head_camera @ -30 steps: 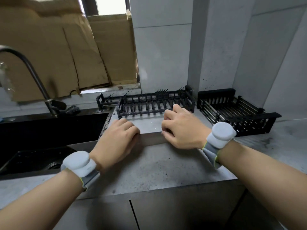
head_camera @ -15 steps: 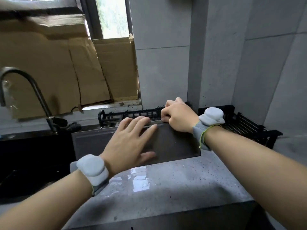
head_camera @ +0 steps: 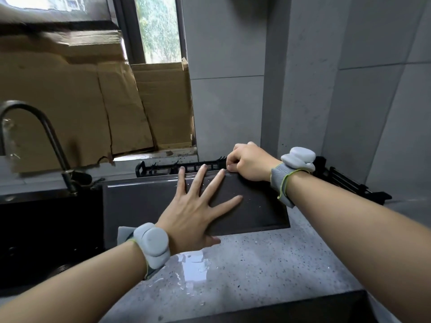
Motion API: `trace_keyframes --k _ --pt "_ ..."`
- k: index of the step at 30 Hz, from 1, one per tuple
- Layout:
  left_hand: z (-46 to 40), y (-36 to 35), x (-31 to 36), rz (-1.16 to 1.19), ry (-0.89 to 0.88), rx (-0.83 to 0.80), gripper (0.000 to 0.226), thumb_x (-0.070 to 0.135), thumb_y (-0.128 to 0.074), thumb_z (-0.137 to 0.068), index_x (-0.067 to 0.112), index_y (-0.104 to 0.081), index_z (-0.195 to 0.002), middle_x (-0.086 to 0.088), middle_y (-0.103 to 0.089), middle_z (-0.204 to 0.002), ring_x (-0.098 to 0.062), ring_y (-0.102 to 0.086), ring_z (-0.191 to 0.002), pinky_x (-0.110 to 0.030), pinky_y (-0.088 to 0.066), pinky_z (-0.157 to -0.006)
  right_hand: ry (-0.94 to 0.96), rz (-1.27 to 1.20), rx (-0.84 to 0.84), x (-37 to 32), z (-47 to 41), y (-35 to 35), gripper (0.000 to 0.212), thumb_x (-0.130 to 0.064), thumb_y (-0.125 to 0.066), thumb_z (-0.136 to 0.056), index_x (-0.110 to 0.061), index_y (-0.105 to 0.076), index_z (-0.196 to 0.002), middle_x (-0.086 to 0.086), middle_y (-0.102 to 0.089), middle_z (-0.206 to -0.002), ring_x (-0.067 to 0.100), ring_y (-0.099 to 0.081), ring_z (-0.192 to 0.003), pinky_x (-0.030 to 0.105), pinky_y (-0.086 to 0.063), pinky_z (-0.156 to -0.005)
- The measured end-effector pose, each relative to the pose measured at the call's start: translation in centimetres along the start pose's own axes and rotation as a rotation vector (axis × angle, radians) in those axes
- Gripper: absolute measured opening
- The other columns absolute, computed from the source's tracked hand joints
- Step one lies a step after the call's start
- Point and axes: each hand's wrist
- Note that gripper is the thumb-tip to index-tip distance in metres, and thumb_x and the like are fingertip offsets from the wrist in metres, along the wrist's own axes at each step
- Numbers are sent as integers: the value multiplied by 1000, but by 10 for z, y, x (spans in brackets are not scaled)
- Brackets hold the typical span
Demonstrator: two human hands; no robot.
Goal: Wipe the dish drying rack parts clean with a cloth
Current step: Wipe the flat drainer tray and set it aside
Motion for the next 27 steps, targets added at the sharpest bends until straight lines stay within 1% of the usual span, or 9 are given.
trace_keyframes --k 4,8,10,12,14,17,19,22,27 --pt "-1 6 -5 -4 -28 25 105 87 -53 -68 47 -12 -156 -17 3 -167 -56 -1 -148 -83 -8 -102 13 -50 5 2 1 1 22 -22 -58 -95 -32 -64 -77 -2 -57 -105 25 -42 -107 29 -34 -90" --pt "-2 10 -8 -28 -80 41 96 83 -51 -71 46 -21 -154 -21 -15 -164 -58 -27 -138 -80 -14 -103 37 -71 -10 2 2 -1 22 -20 -59 -95 -33 -64 -78 -1 -58 -107 25 -43 -108 32 -37 -96" --pt "-1 10 -9 -38 -98 47 91 80 -52 -73 45 -25 -153 -22 -21 -162 -59 -32 -134 -78 -17 -104 71 -94 -11 4 4 -2 17 -22 -62 -93 -32 -66 -80 0 -58 -106 24 -49 -106 33 -39 -97" --pt "1 8 -12 -41 -99 45 90 78 -54 -73 45 -27 -152 -22 -22 -161 -59 -33 -132 -76 -20 -105 97 -193 71 10 9 1 8 -18 -68 -88 -26 -70 -90 0 -57 -104 17 -55 -99 27 -42 -94" --pt "7 4 -16 -47 -90 29 92 76 -56 -71 45 -26 -152 -22 -23 -161 -58 -33 -132 -74 -23 -105 66 -306 240 18 17 7 27 -13 -73 -81 -19 -67 -107 2 -51 -109 12 -53 -96 18 -38 -91" --pt "17 0 -24 -80 -98 -2 96 71 -59 -66 44 -27 -152 -23 -23 -161 -59 -33 -132 -74 -25 -105 23 -368 448 24 33 10 28 -14 -76 -78 -15 -64 -103 4 -48 -108 15 -52 -95 19 -40 -90" --pt "17 1 -23 -103 -107 -15 97 69 -61 -63 44 -30 -151 -22 -25 -160 -59 -34 -132 -74 -25 -104 157 -331 442 17 40 1 20 -15 -75 -79 -16 -67 -97 3 -54 -103 15 -55 -94 23 -43 -89" --pt "12 7 -18 -114 -120 14 94 67 -63 -62 44 -34 -148 -23 -34 -155 -58 -37 -129 -73 -26 -104 341 -256 324 2 43 -20 17 -21 -70 -85 -17 -68 -101 0 -55 -105 16 -58 -96 26 -46 -88" --pt "18 12 -23 -140 -129 55 99 62 -72 -57 44 -34 -147 -21 -33 -156 -57 -39 -127 -72 -29 -102 434 -70 325 10 51 -31 15 -18 -61 -92 -12 -65 -105 3 -48 -107 22 -53 -95 36 -49 -86"
Point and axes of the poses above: each hand's wrist, its own z-axis away from the middle knuckle, its own y-axis out of the back of the hand, x = y × z
